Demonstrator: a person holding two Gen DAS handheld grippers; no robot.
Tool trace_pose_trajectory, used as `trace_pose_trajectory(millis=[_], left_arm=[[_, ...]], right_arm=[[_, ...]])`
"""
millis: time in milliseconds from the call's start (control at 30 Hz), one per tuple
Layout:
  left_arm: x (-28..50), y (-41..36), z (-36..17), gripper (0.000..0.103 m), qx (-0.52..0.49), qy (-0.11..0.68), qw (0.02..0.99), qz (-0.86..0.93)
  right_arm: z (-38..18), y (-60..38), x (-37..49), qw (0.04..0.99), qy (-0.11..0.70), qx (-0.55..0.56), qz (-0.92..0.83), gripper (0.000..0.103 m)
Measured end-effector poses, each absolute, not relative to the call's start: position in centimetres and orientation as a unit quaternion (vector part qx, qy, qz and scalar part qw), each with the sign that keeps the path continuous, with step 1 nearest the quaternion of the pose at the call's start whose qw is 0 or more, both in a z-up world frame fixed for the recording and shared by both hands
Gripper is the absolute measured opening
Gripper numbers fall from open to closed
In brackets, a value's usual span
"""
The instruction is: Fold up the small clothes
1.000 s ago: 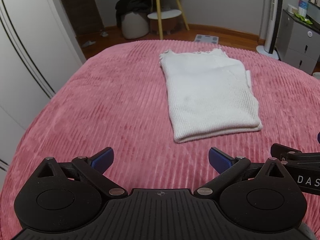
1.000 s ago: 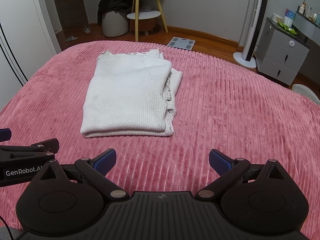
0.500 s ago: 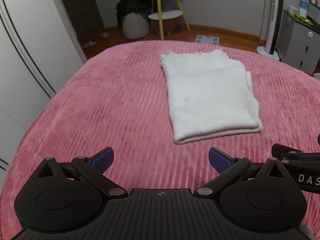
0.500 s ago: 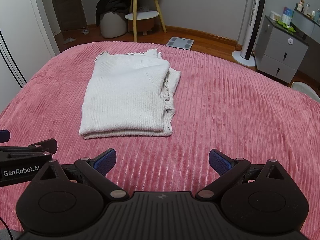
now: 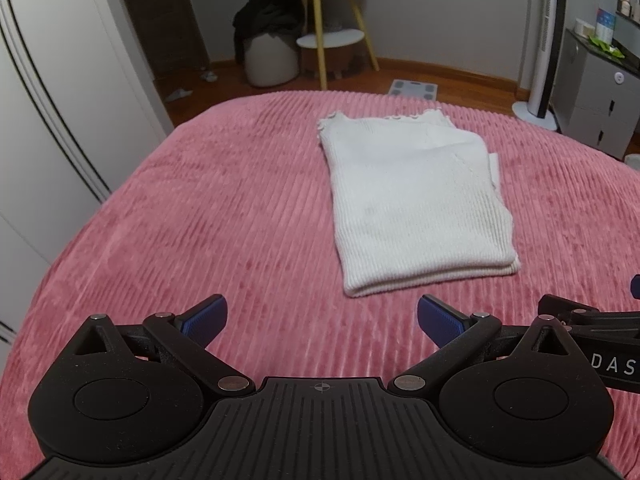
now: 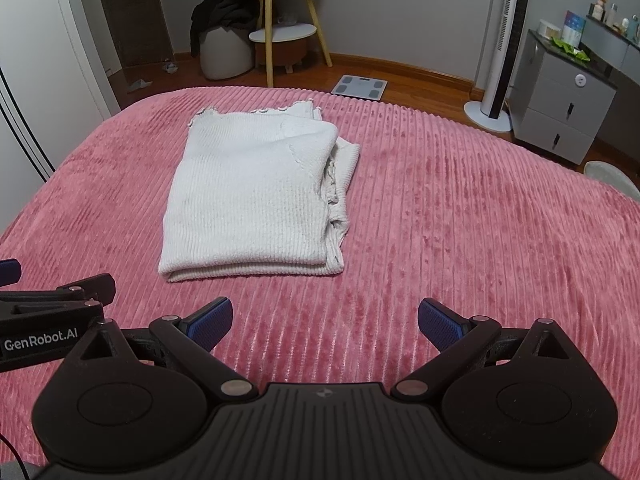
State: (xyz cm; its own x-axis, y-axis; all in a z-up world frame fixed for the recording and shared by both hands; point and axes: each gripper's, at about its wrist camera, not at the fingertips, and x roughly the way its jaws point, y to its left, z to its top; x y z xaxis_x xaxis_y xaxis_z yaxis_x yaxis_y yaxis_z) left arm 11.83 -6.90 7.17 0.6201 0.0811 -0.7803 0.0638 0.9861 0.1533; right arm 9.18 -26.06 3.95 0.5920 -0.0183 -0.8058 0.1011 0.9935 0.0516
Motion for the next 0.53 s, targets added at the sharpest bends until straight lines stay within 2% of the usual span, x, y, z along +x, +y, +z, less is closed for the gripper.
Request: trace_pose_trajectory(millis=[533], left_arm=[[11.77,-7.65,7.18,0.103,0.112,0.432,0.895,0.011]], right_arm=[[3.83,-26.21,9.29,0.890,0.451,0.047,-0.037,0.099]])
